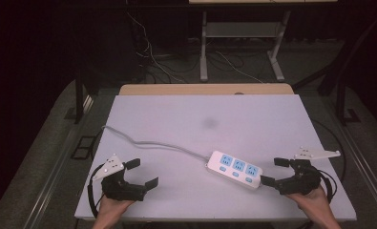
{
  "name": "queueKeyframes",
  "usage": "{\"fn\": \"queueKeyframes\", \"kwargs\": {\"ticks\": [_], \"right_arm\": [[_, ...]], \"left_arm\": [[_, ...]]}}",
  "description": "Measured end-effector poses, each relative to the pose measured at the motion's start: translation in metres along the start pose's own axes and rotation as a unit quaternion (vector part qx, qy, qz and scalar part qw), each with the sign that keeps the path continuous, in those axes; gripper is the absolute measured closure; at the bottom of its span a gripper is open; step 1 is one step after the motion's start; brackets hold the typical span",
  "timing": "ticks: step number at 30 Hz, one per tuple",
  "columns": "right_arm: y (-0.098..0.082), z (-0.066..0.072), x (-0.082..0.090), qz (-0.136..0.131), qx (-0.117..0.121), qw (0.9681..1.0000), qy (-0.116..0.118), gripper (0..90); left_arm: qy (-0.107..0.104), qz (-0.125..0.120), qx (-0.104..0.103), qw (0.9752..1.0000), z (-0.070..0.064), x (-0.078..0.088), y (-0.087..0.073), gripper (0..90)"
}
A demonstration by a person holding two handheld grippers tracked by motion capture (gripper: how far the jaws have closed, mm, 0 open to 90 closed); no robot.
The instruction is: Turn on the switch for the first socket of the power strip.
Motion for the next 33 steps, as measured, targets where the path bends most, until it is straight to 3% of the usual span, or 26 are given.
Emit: {"fn": "queueKeyframes", "kwargs": {"ticks": [33], "right_arm": [[0.034, 0.008, -0.027, 0.045, 0.035, 0.998, 0.027, 0.4]], "left_arm": [[-0.011, 0.016, -0.008, 0.9998, -0.004, -0.008, -0.004, 0.0]]}}
Point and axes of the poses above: each handheld gripper's, and its own axes: x roughly backward along the jaws, y roughly out of its top, z roughly to its left, the point moved 4 cm from there along -x, roughly forward along the jaws, and after that the axes turned 11 degrees about -z, right-handed, at the moved point
